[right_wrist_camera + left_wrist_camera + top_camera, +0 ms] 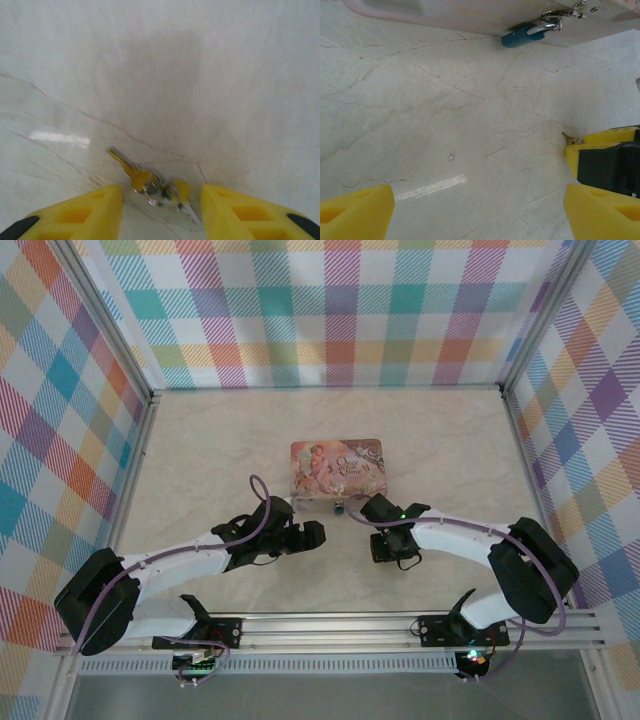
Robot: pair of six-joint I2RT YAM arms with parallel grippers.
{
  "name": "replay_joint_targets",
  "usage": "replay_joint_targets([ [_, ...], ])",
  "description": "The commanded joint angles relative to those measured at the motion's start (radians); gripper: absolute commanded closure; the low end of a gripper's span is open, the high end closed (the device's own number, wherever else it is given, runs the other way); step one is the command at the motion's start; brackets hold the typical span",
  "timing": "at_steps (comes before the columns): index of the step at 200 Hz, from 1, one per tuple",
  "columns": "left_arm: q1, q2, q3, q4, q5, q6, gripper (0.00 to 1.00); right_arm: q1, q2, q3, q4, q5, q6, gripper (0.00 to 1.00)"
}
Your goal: Unlock the padlock with the key
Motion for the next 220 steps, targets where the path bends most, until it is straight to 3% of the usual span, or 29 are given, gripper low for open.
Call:
replay_joint_targets([
  [1,-0.015,-0.009,-0.012,0.019,-0.009,-0.014,0.12,0.005,-0.053,0.019,0.066,0.040,-0.030,0.54],
  [163,-0.019,-0.005,-0.006,0.013,-0.011,-0.014,0.12,0.005,0.040,0.015,0.011,0.011,-0.006,0.56],
  [205,-0.020,0.009,-0.003,0.022,-0.011,-0.017,0.12,0.009,0.057,0.017,0.002,-0.008,-0.002,0.65],
  [220,-0.019,0.012,-0.003,0.022,-0.010,-0.017,0.12,0.013,0.065,0.016,0.005,-0.012,0.002,0.73],
])
